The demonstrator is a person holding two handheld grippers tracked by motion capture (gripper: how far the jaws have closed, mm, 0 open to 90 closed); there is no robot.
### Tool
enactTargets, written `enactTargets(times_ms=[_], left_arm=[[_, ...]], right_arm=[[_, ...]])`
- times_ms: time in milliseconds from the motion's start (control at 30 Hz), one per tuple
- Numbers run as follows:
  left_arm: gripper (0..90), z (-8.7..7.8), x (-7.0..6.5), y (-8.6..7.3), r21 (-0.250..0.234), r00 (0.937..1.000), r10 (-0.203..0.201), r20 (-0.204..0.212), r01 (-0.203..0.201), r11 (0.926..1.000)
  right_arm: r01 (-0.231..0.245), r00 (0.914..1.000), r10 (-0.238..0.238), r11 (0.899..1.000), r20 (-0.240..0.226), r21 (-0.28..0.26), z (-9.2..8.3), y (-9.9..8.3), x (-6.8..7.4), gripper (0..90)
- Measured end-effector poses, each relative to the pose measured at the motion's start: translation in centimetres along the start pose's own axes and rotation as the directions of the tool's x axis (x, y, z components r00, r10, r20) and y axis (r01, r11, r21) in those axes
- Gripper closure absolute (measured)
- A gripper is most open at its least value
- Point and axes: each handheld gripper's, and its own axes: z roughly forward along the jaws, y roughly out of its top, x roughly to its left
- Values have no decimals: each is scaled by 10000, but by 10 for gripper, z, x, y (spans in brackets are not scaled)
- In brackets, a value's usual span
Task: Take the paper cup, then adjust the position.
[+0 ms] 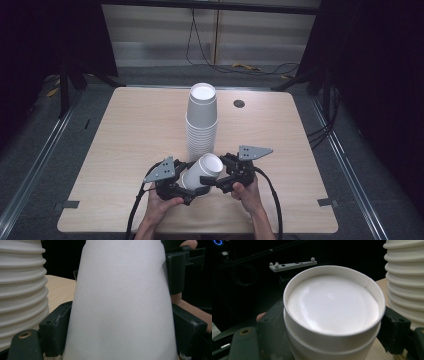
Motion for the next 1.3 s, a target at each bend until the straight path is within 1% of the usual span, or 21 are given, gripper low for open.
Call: enactTargets(times_ms=[67, 100, 167, 267, 300, 367, 433, 567, 600, 667, 733, 767, 900, 967, 1033, 1067, 1100, 1167, 1233, 1267, 1300], left_arm=[[158, 0, 0, 0, 51, 10000, 14, -37, -14, 10000], [159, -1, 1, 0, 77, 9999, 34, -104, -33, 10000], [160, -1, 1, 0, 126, 9998, 45, -184, -43, 9999], [160, -1, 1, 1, 435, 9994, 201, -299, -187, 9989], [160, -1, 2, 2, 449, 9994, 174, -283, -161, 9989], [160, -2, 3, 2, 452, 9993, 83, -359, -67, 9990], [160, -3, 4, 2, 510, 9990, 89, -429, -68, 9987], [161, -6, 6, 3, 846, 9973, 274, -688, -215, 9962], [161, -7, 7, 3, 768, 9970, 280, -721, -224, 9968], [160, -10, 7, 4, 790, 9966, 298, -767, -237, 9966], [160, -11, 8, 5, 894, 9949, 386, -930, -303, 9955], [160, -13, 8, 5, 992, 9942, 481, -962, -385, 9943], [160, -17, 9, 9, 1182, 9931, 630, -988, -512, 9917], [161, -19, 10, 9, 1249, 9920, 660, -1074, -524, 9908], [161, -21, 11, 9, 1508, 9906, 723, -1160, -544, 9871], [161, -20, 12, 8, 1517, 9909, 703, -1144, -525, 9870], [161, -21, 13, 7, 1659, 9896, 726, -1241, -514, 9848], [161, -21, 14, 6, 1553, 9915, 633, -1138, -452, 9868], [161, -22, 15, 7, 1774, 9897, 751, -1218, -527, 9827], [161, -22, 15, 7, 1774, 9897, 751, -1218, -527, 9827], [161, -21, 15, 7, 1942, 9906, 757, -1136, -526, 9796]], right_arm=[[-18, 9999, 18, 10000, 121, -7, 0, 0, -1, 172], [-126, 9999, 126, 9999, 111, -4, 1, 0, -1, 168], [-94, 9998, 94, 10000, 178, 5, 1, 0, -2, 161], [-97, 9996, 100, 9999, 265, -96, -1, 1, -2, 146], [-89, 9993, 94, 9999, 372, -131, -2, 1, -2, 146], [-135, 9994, 139, 9998, 313, -120, -3, 2, -3, 148], [-163, 9989, 168, 9998, 431, -111, -4, 3, -3, 139], [-135, 9982, 146, 9997, 580, -183, -10, 4, -5, 140], [-108, 9980, 120, 9997, 624, -199, -11, 4, -5, 139], [-63, 9970, 71, 9999, 772, -105, -14, 4, -4, 139], [106, 9934, -108, 9999, 1143, 22, -16, 3, -2, 145], [196, 9897, -196, 9998, 1420, 14, -18, 3, -1, 146], [331, 9878, -304, 9993, 1530, -156, -26, 2, 1, 152], [318, 9863, -314, 9995, 1617, 4, -29, 1, 2, 152], [267, 9840, -309, 9993, 1754, 265, -31, 0, 2, 152], [293, 9824, -359, 9988, 1832, 386, -31, 0, 2, 153], [319, 9794, -403, 9985, 1977, 453, -32, 0, 2, 154], [397, 9787, -493, 9979, 1994, 520, -32, 0, 2, 158], [428, 9775, -564, 9966, 2031, 708, -32, 0, 2, 159], [448, 9768, -597, 9961, 2056, 766, -32, 0, 2, 159], [430, 9765, -602, 9953, 2070, 863, -31, 0, 2, 159]])
